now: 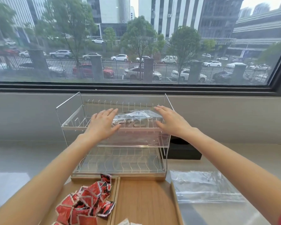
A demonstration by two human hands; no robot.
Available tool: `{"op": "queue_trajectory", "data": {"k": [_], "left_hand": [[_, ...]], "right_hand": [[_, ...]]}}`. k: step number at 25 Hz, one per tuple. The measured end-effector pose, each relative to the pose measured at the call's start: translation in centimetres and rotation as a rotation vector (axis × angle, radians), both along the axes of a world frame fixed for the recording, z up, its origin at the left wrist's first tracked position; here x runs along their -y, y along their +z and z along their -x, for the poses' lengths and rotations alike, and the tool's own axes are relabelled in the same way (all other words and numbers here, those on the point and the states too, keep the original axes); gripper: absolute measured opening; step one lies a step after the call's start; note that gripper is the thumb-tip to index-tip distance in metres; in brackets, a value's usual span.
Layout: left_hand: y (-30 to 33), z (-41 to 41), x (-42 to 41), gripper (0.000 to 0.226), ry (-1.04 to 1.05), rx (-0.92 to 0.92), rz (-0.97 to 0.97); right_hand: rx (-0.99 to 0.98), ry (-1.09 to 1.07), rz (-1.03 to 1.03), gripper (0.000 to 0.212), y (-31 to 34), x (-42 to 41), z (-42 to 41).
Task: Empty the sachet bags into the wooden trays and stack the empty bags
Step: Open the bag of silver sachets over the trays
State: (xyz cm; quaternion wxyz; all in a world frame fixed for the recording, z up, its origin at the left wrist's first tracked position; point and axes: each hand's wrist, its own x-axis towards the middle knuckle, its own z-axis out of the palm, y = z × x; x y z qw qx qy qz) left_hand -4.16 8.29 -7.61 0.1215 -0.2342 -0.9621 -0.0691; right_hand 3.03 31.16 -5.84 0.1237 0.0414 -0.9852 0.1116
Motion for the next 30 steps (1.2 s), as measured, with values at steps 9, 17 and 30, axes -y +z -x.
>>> {"op": "queue_trajectory", "data": {"k": [9,17,30], "left_hand": [[-1.1,3.2,0.6,0.032,-0.075,0.012,-0.262],[7.2,3.9,0.3,0.029,-0.106,-0.223,-0.445],[15.9,-3.7,2.6,0.024,-0.249,-0.336,-0.618]], "right_hand": [[0.026,-0.022,0.116,0.027,-1.3,-0.2,4.5],[-0.327,0.009,0.259,0.022,4.6,0.2,5.3],[-0.514,0.111,0.409,0.018,13.6,0.6,-2.4]]}}
